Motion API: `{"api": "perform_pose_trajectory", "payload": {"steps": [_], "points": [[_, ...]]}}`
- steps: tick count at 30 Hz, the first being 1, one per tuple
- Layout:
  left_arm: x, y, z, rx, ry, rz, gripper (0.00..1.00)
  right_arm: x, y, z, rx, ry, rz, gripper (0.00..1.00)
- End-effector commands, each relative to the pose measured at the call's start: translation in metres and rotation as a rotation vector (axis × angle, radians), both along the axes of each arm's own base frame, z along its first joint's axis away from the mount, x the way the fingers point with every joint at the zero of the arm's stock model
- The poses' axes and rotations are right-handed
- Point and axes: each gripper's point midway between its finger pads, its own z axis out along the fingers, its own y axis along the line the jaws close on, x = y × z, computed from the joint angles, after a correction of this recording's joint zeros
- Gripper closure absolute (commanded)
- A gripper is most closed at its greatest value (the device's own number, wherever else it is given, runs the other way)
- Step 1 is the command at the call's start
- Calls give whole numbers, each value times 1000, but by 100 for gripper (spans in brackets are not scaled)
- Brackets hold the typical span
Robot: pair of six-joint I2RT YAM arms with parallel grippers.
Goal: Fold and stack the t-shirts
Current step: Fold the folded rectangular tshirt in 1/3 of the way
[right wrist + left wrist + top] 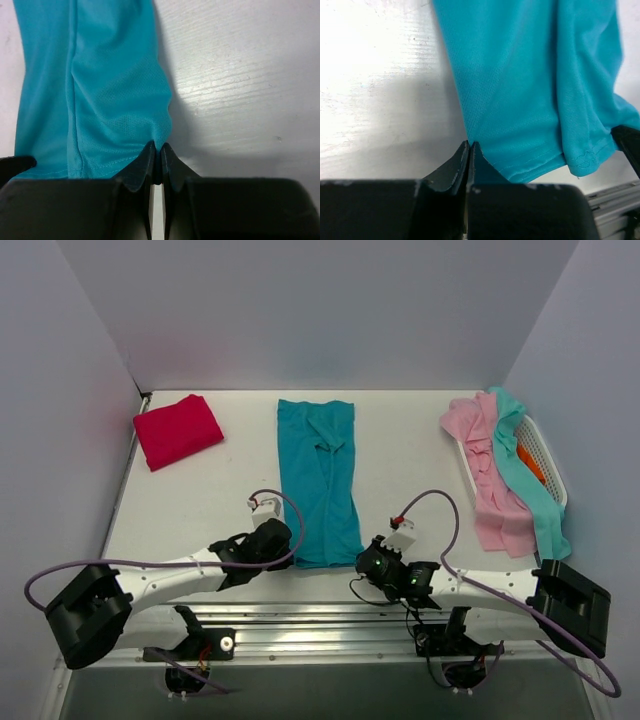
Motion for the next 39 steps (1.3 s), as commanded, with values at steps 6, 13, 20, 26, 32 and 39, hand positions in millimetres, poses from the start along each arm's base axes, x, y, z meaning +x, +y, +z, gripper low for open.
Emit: {"api": "perform_pose_trajectory", "payload": {"steps": [6, 13, 20, 26, 32, 39], "points": [[-8, 29, 7, 17, -15, 54, 98, -3, -29, 2, -84, -23, -41, 100], [-11, 22, 20, -28, -19, 35, 98, -3, -15, 12, -78, -32, -12, 100], [3, 19, 60, -32, -90, 18, 98, 17, -4, 61, -117, -128, -20, 100], [29, 15, 108, -68, -158, 9, 98, 46, 8, 119, -164, -225, -51, 100], [62, 23, 134, -96, -191, 35, 98, 81, 13, 137, -193, -235, -75, 100], [109, 32, 133, -136, -180, 59, 98, 122, 10, 130, -250, -218, -111, 100]]}}
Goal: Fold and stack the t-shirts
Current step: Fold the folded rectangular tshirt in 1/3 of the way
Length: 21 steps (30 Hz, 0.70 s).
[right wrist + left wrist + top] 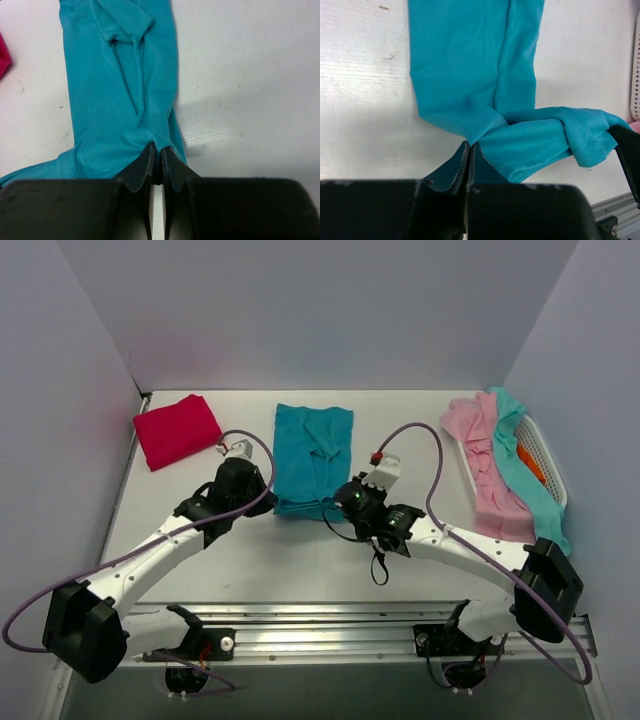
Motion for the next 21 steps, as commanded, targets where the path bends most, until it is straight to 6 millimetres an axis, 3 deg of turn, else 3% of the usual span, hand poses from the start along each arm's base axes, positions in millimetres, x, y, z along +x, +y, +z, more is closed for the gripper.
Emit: {"api": "perform_pose_trajectory", "payload": {"steps": [1, 7, 10, 11, 15, 17, 18, 19, 20, 21], "points": [[30, 5, 12, -13, -39, -15, 98, 24, -9, 5, -82, -20, -38, 100], [67, 14, 7, -46, -41, 12, 98, 53, 7, -5, -86, 0, -29, 100], [83, 9, 3, -66, -22, -13, 98, 67, 12, -9, -98, 9, -36, 100], [90, 10, -8, -60, 3, -9, 98, 71, 13, -10, -99, 13, -37, 100], [121, 8, -12, -83, 1, -22, 98, 93, 16, -16, -103, 27, -52, 100], [137, 8, -26, -91, 14, -32, 98, 105, 11, -19, -106, 32, -69, 100], [149, 6, -21, -99, -4, -39, 98, 115, 13, -22, -108, 34, -76, 100], [157, 5, -39, -103, 32, -48, 98, 124, 8, -25, -109, 40, -90, 100], [165, 4, -42, -113, 32, -56, 98, 131, 7, -27, -111, 43, -94, 100], [177, 11, -46, -121, 34, -48, 98, 139, 6, -42, -132, 67, -94, 100]]}}
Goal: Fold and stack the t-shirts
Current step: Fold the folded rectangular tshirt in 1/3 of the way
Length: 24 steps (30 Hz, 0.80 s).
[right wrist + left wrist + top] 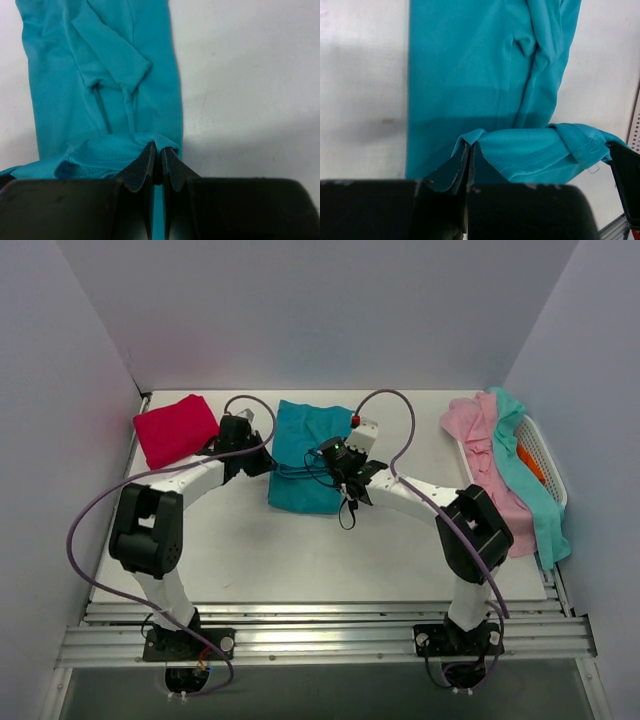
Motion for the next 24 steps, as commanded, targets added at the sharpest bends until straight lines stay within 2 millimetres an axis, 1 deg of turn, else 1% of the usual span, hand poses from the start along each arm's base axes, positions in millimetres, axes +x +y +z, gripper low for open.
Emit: {"api": "perform_pose_trajectory", "payload": {"steps": [1, 2, 3, 4, 5, 6, 7, 8, 9, 10, 11, 12, 13, 14, 15, 16, 17, 18, 19, 20, 21, 22, 23, 24], "points": [[55, -3, 7, -70, -79, -52, 98, 41, -16, 1, -29, -11, -49, 100], [65, -4, 6, -90, -83, -66, 98, 50, -17, -15, -49, 18, -50, 100], [78, 1, 2, -103, -85, -66, 98, 57, -17, -18, -54, 25, -50, 100], [99, -2, -2, -120, -83, -73, 92, 72, -14, -9, -40, 8, -55, 100], [107, -7, -1, -160, -82, -109, 85, 81, -21, -24, -55, 38, -76, 97], [115, -8, -1, -185, -76, -112, 72, 88, -21, -23, -61, 40, -71, 84], [130, -8, 5, -233, -84, -124, 35, 101, -23, -19, -55, 27, -79, 30], [136, -7, 11, -248, -108, -136, 22, 105, -24, -15, -57, 21, -84, 1], [145, -3, 18, -273, -134, -126, 6, 109, -25, -11, -72, 14, -71, 0], [149, -1, 26, -282, -149, -125, 6, 113, -25, -4, -72, -2, -67, 0], [154, -2, 44, -297, -183, -133, 6, 118, -30, 9, -62, -23, -77, 0], [158, 1, 53, -297, -203, -128, 6, 120, -31, 17, -52, -39, -74, 0], [160, 6, 70, -295, -237, -120, 6, 121, -33, 24, -56, -47, -67, 0], [162, 8, 83, -290, -264, -113, 6, 119, -35, 39, -49, -69, -68, 0], [163, 13, 88, -273, -273, -93, 6, 116, -39, 45, -57, -76, -80, 0], [159, 17, 109, -266, -308, -85, 6, 114, -42, 53, -56, -91, -87, 0], [155, 20, 116, -254, -321, -72, 6, 109, -45, 72, -40, -122, -92, 0], [146, 24, 105, -235, -303, -55, 6, 101, -50, 66, -46, -116, -98, 0], [138, 31, 129, -218, -359, -27, 6, 96, -54, 70, -41, -126, -103, 0], [132, 35, 130, -211, -374, -13, 6, 89, -56, 85, -13, -152, -108, 0], [117, 38, 108, -200, -339, 6, 6, 78, -60, 71, -17, -128, -104, 0], [106, 43, 124, -191, -372, 24, 6, 71, -59, 71, -6, -126, -97, 0], [98, 44, 118, -183, -368, 29, 6, 61, -60, 81, 23, -146, -98, 0], [90, 44, 115, -175, -374, 31, 6, 55, -58, 80, 34, -153, -91, 0]]}}
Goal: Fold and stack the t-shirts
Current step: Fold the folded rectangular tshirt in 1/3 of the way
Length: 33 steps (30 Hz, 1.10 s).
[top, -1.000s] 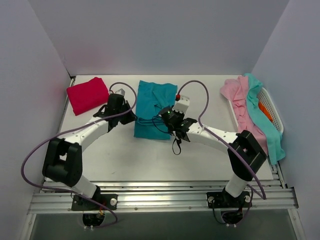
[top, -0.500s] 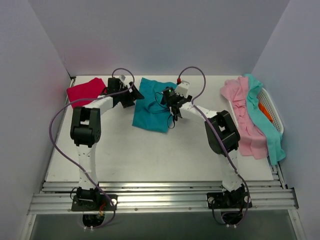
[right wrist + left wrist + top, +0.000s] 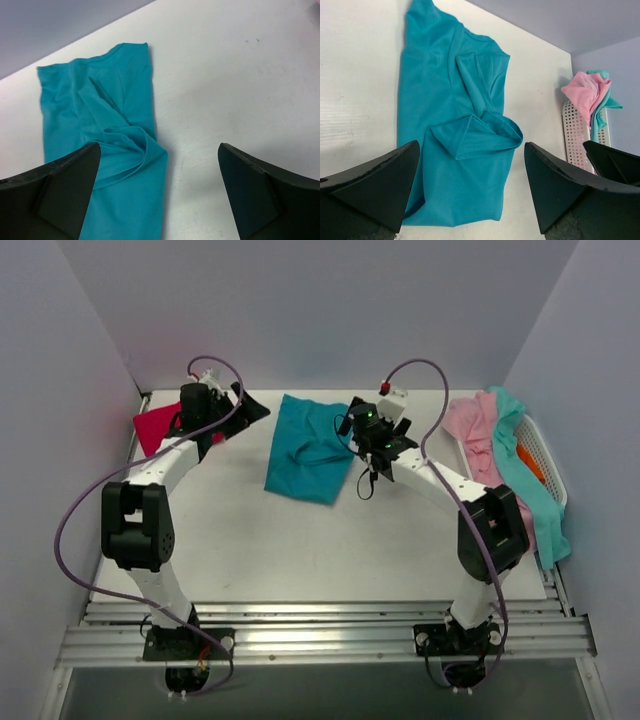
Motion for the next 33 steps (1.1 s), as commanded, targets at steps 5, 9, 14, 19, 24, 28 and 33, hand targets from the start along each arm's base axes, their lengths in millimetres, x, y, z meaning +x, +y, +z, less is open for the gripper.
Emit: {"api": "perform_pose_trajectory", "payload": {"steps": [5, 9, 14, 19, 24, 28, 33], "points": [[-39, 4, -8, 78, -101, 36, 6, -60, 8, 1, 80, -51, 36, 0], [-22, -9, -37, 78, -42, -5, 6, -79, 20, -20, 76, -8, 66, 0], [11, -37, -53, 55, 9, -37, 4, -105, 22, -28, 60, -3, 85, 0], [21, -61, -51, 36, 8, -47, 3, -118, 4, -13, 59, -36, 64, 0], [27, -75, -55, 24, 19, -55, 3, -125, -14, 0, 44, -61, 31, 0], [24, -82, -66, 32, 54, -46, 2, -130, -25, 3, 43, -66, 14, 0], [13, -84, -84, 71, 106, 3, 1, -139, -33, 2, 55, -70, -1, 0]]}}
